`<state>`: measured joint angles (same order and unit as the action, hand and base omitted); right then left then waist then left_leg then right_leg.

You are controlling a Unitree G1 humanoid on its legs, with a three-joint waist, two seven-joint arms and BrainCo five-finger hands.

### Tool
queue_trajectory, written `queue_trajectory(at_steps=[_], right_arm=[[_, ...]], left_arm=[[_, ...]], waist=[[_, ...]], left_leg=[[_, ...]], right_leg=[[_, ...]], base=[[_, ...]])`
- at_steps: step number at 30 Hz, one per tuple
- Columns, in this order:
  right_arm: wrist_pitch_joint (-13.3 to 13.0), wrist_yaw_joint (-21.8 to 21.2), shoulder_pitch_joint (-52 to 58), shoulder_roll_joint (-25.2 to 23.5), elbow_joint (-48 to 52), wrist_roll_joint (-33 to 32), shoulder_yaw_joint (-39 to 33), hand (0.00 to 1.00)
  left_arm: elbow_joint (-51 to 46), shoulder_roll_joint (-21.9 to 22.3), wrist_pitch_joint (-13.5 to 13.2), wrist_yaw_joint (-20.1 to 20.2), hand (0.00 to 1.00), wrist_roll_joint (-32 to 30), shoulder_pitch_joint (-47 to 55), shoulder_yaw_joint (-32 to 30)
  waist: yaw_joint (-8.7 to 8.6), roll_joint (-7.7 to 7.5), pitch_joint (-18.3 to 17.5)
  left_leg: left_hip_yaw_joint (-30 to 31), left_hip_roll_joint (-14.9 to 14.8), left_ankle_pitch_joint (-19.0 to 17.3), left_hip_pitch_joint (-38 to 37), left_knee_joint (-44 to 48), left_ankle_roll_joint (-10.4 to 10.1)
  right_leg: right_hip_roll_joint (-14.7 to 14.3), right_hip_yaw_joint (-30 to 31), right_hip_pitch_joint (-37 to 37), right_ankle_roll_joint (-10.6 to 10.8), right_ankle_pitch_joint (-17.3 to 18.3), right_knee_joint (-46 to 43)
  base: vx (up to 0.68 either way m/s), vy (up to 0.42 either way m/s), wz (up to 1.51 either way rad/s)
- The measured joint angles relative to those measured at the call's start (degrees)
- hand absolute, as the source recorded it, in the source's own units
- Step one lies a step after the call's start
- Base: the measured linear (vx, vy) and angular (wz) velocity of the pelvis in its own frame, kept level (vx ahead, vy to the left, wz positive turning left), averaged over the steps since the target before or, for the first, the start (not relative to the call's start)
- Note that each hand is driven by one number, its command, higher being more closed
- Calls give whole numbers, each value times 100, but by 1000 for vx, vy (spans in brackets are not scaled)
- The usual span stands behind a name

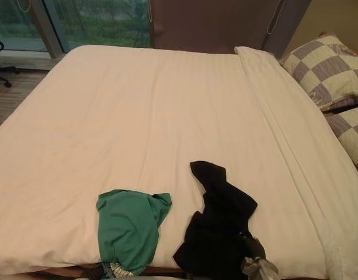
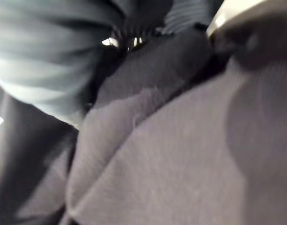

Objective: Tidy the bed and pick cloth on bed and put in laundry

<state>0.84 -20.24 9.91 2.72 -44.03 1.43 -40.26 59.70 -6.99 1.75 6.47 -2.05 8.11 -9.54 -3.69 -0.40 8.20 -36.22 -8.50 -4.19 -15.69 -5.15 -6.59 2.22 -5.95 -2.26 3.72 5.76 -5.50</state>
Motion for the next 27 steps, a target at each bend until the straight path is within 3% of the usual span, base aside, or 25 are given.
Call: queue_trajectory(at_steps=[2, 6, 9, 10, 13, 15, 17, 20, 22, 23, 24, 25, 26, 27], right_arm=[[-165, 262, 174, -19, -176, 5, 118, 100], [-942, 912, 415, 5, -321, 223, 795, 100], [-1084, 1233, 491, 99, -369, 471, 1005, 100], [-1130, 1417, 567, 149, -387, 574, 1098, 100], [-1100, 1818, 731, 213, -570, 769, 1180, 100], [-971, 1882, 844, 315, -834, 770, 1464, 100], [-762, 1816, 854, 427, -1149, 792, 1923, 100], [-576, 1419, 831, 392, -1481, 1275, 2529, 100], [-505, 1246, 783, 191, -1601, 1471, 2526, 100], [-477, 1241, 774, 5, -1667, 1461, 2468, 100], [-461, 1239, 837, 84, -1668, 1366, 2435, 100], [-437, 1199, 919, 175, -1684, 1318, 2432, 100], [-376, 1110, 948, 209, -1975, 1174, 2455, 100], [-360, 1044, 949, 131, -2153, 1045, 2474, 100]], left_arm=[[-6, 3, 6, -40, 100, 151, 36, -50], [-80, 49, 42, -145, 100, 396, 63, -68], [-243, 72, 44, -256, 100, 548, 39, 2], [-245, 84, 41, -314, 100, 602, -30, 51], [-249, 299, 81, -436, 100, 758, -265, 287], [-272, 209, 75, -439, 100, 769, -317, 492], [-276, 163, 46, -456, 100, 768, -312, 511], [-353, 179, 18, -559, 100, 838, -286, 580], [-448, 199, 5, -560, 100, 850, -309, 650], [-475, 208, -26, -552, 100, 844, -392, 586], [-493, 309, -38, -515, 100, 819, -425, 485], [-512, 373, -44, -495, 100, 810, -402, 440], [-523, 431, -77, -472, 100, 767, -361, 391], [-533, 387, -93, -461, 100, 732, -316, 337]], waist=[[13, 5, -17], [6, 56, -25], [8, 69, -23], [1, 73, -25], [-28, 11, -44], [-22, -104, -73], [-5, -189, -95], [18, -131, -120], [10, -110, -122], [36, -308, -128], [14, -175, -132], [-4, -11, -148], [4, 28, -157], [64, -40, -202]], left_leg=[[50, 52, 5, -17, -39, 9], [487, 215, 66, 160, -43, 103], [1126, 337, 164, 417, -45, 259], [1513, 371, 235, 586, -44, 365], [2784, 562, 428, 1030, -73, 505], [3380, 702, 642, 1110, -76, 501], [3805, 762, 802, 1208, -79, 492], [4326, 888, 870, 1462, -86, 526], [4106, 1016, 344, 1665, -87, 1177], [2986, 1090, 318, 1790, 175, 1490], [1984, 1010, 311, 1901, 547, 1689], [1685, 926, 233, 1866, 648, 1808], [1720, 922, 492, 1863, 647, 1639], [1863, 1092, 470, 1870, 562, 1655]], right_leg=[[32, -19, -61, 30, -32, 109], [241, -330, -50, 63, -10, 87], [339, -485, 39, 127, 243, -114], [297, -356, 111, 111, 479, -257], [119, 32, 175, 80, 809, -429], [119, -131, 33, 60, 820, -448], [190, -498, -80, 57, 821, -443], [181, -983, -278, 65, 813, -259], [277, -1550, -555, 200, 667, 182], [586, -2239, -721, 148, 488, 450], [735, -2925, -928, 167, 445, 336], [649, -3220, -1039, 234, 594, 201], [626, -3445, -1153, 310, 773, 49], [652, -3537, -1235, 300, 793, 30]], base=[[45, 24, 3], [-6, 0, 34], [-78, -31, 91], [-117, -99, 130], [-138, -112, 163], [-98, -36, 152], [-121, -23, 114], [-117, -24, 132], [-79, 46, 203], [-31, 118, 260], [11, 172, 271], [54, 128, 276], [58, 84, 257], [63, 41, 229]])
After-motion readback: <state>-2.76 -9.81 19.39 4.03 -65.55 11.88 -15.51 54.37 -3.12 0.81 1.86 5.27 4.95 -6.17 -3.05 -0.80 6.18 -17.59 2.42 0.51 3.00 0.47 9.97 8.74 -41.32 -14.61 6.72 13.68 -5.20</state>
